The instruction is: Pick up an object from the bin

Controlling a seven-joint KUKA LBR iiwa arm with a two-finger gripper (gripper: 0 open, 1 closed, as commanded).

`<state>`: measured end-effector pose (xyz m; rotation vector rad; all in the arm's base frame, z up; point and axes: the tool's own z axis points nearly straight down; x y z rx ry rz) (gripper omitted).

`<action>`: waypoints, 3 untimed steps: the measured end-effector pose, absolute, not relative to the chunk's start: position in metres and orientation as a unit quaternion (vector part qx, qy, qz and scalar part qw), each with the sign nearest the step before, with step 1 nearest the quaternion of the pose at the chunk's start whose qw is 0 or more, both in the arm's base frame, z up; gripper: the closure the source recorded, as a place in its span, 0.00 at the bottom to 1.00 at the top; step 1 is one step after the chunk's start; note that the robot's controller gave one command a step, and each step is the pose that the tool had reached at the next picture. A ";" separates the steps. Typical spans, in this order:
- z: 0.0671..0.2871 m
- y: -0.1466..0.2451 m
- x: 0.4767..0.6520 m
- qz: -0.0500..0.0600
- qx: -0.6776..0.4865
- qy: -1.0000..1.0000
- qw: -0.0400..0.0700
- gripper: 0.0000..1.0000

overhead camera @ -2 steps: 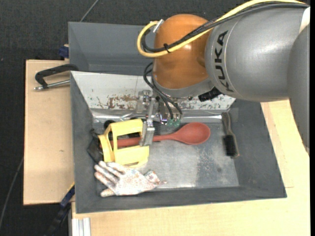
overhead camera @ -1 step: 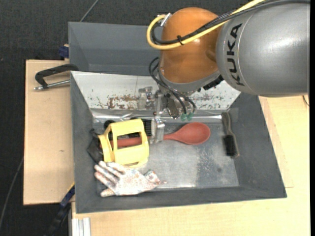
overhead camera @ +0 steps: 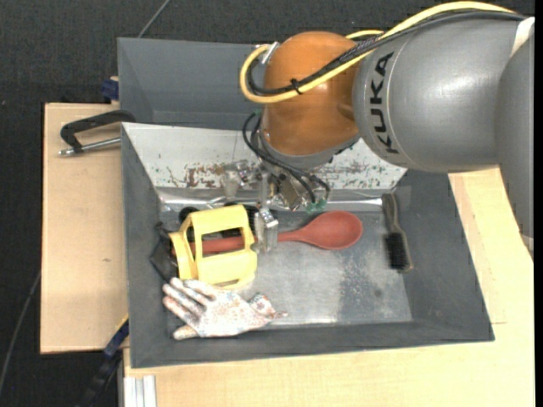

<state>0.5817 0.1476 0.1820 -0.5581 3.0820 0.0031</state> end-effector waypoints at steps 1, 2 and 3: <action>0.135 0.189 0.537 0.003 -0.019 1.000 0.006 1.00; 0.135 0.189 0.537 0.003 -0.018 1.000 0.006 1.00; 0.188 0.192 0.527 0.003 -0.023 1.000 0.003 1.00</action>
Offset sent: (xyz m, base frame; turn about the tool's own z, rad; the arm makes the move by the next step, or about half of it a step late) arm 0.0000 0.0000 0.0000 0.0000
